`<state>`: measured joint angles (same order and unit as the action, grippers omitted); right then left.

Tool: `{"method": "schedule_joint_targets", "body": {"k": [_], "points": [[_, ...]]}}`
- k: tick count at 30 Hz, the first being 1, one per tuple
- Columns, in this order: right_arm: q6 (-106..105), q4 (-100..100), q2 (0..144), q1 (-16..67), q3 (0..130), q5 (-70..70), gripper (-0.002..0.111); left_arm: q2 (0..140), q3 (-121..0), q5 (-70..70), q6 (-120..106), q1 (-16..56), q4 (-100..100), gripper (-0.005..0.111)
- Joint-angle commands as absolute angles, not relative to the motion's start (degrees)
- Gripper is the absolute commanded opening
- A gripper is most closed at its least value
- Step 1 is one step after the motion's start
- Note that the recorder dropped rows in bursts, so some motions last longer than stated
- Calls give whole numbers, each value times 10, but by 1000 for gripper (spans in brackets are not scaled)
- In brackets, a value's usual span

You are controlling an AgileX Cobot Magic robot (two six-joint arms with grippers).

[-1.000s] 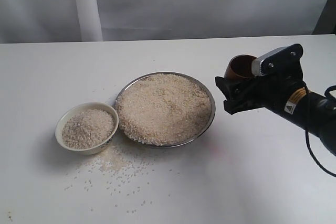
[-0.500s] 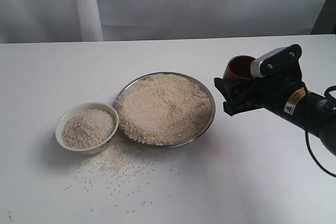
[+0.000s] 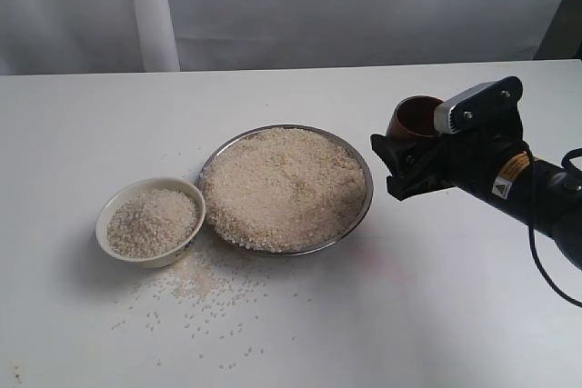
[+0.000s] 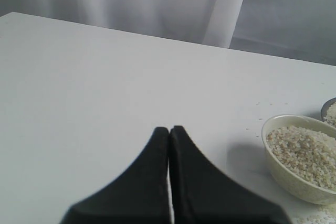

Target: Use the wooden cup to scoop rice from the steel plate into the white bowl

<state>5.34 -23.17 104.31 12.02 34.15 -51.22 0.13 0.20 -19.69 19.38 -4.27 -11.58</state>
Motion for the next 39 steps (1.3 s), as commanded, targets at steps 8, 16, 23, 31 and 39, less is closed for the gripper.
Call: {"method": "schedule_joint_targets", "body": {"k": [8,16,23,31,39], "points": [[51,-233,1042,119,338,-533,0,0,0,-193,195,-40,-113,0],[51,-233,1042,119,338,-533,0,0,0,-193,195,-40,-113,0],[51,-233,1042,119,338,-533,0,0,0,-193,195,-40,-113,0],[51,-233,1042,119,338,-508,0,0,0,-193,195,-40,-113,0],[51,-155,1042,119,338,-436,0,0,0,-193,195,-40,-113,0]]}}
